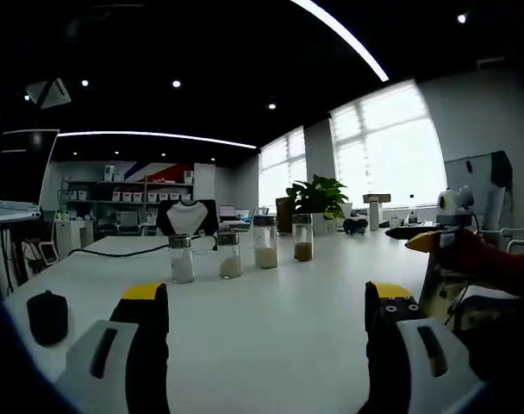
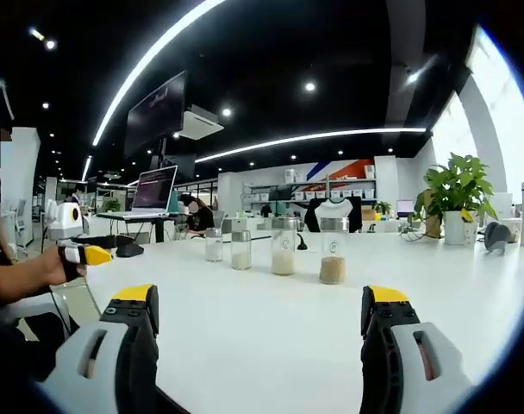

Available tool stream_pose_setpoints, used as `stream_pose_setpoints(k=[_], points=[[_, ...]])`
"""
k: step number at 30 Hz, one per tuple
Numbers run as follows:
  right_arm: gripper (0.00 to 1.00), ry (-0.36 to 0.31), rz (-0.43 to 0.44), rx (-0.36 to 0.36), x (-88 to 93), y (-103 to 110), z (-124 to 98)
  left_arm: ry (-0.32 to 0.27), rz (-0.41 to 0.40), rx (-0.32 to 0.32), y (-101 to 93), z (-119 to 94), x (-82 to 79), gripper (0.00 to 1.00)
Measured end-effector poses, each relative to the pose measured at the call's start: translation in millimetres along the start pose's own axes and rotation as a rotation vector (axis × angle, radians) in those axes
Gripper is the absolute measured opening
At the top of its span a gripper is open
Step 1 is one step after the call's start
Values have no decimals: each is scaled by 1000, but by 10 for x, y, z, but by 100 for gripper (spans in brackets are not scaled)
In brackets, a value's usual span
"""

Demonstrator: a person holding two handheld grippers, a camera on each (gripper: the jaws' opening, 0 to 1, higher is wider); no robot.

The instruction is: Rotate the seasoning bottle until the label or dispensing opening points toward the visible target arrow and the bottle remains upright within the marked orientation range

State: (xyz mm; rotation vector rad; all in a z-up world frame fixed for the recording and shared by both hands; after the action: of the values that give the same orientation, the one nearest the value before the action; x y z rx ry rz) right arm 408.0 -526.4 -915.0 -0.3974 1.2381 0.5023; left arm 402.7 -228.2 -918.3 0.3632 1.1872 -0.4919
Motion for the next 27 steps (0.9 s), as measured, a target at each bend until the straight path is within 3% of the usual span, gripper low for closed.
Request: stream_pose_setpoints(k=[4,9,12,27], points=[[100,-41,9,17,-45,-19,-7,-2,5,-2,5,-1,-5,100],[100,-12,-20,22,-24,-49,-20,7,-1,-4,0,3,15,100],[100,5,19,4,15,-28,-20,11,2,-4,-1,1,29,100],[100,16,1,-23,13,42,-1,18,10,-24,45,3,50,100]])
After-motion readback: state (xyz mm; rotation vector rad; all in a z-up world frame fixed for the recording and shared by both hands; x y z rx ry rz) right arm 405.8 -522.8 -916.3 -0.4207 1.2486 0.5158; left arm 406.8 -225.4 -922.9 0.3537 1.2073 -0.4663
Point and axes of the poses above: the point that each gripper's makers call its tool centre point, and the gripper's own axes: z roughly forward along the fingers, y roughly to its left, x roughly out of its underside, the point moved 4 cm from there along -z, roughly backward along the fingers, and after that the axes turned 15 degrees about -y, right-handed, at the moved point
